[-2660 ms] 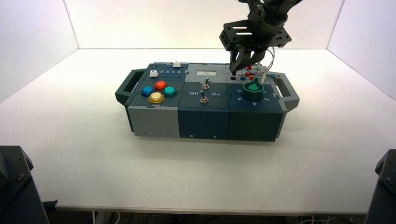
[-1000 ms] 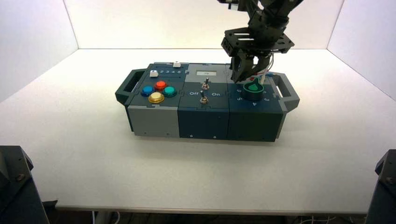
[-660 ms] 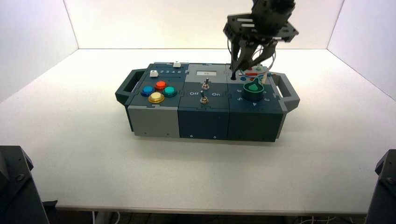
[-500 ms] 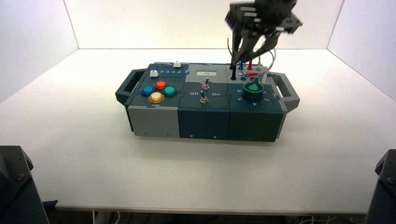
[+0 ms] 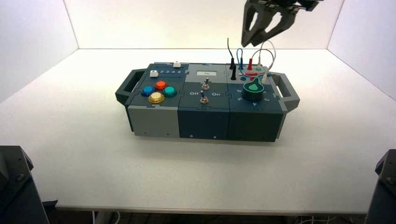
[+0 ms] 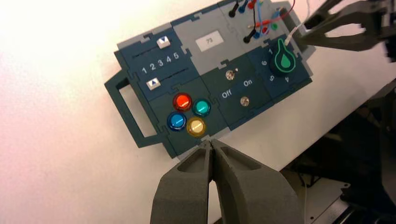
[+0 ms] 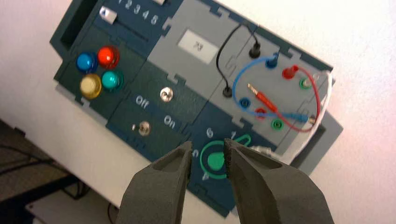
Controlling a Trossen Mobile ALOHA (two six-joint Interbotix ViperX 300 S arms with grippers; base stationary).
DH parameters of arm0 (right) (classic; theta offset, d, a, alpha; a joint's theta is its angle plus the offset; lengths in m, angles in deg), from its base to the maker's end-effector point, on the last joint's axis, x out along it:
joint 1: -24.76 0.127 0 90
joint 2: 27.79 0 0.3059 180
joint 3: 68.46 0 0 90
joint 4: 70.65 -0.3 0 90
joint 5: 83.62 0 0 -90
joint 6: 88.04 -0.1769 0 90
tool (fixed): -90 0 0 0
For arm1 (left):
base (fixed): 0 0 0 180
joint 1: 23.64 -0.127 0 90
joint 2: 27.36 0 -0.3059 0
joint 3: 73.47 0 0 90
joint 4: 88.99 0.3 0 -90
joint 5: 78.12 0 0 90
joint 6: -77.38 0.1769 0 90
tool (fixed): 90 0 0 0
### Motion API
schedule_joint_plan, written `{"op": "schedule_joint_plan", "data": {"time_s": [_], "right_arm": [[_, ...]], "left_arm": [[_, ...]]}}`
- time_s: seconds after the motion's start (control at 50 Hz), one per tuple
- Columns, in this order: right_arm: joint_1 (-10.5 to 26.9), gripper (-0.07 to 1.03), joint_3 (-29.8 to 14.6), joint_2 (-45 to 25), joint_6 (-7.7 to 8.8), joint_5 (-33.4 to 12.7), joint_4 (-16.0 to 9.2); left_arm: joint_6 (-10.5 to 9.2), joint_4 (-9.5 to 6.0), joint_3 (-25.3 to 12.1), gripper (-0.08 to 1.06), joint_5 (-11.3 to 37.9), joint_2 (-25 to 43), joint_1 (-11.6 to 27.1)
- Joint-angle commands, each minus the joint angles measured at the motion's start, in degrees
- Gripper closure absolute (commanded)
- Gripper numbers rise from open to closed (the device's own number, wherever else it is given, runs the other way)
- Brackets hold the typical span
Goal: Insert the black wire.
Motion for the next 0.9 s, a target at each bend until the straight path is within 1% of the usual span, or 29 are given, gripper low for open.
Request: {"op": "schedule_joint_plan", "data": {"time_s": [0.02, 0.16, 0.28, 0.42, 0.7, 0.9], "right_arm": [[0.1, 0.58, -0.6, 1.9, -0.18, -1.9, -0.2], [0.1, 0.58, -0.4, 3.5, 0.0, -4.0, 0.4], [0.1, 0.58, -0.1, 4.5, 0.26, -4.7, 0.6], [0.1, 0.58, 0.3, 5.4, 0.26, -4.9, 1.1], [0.1, 0.58, 0.8, 5.9, 0.0, -4.8, 1.1], [0.1, 0.58, 0.4, 5.9, -0.09, -4.7, 1.0]], "left_arm": [[0.0, 0.0, -1.7, 1.01, -0.3, 0.4, -0.1], [0.0, 0.09, -1.6, 1.01, -0.4, 0.5, -0.1], [0.0, 0.09, -1.7, 1.01, -0.4, 0.6, -0.1], [0.0, 0.0, -1.7, 1.01, -0.4, 0.9, -0.1], [0.18, -0.26, -1.9, 1.01, -0.5, 0.7, -0.1], [0.18, -0.26, -1.7, 1.01, -0.5, 1.0, -0.1]]}}
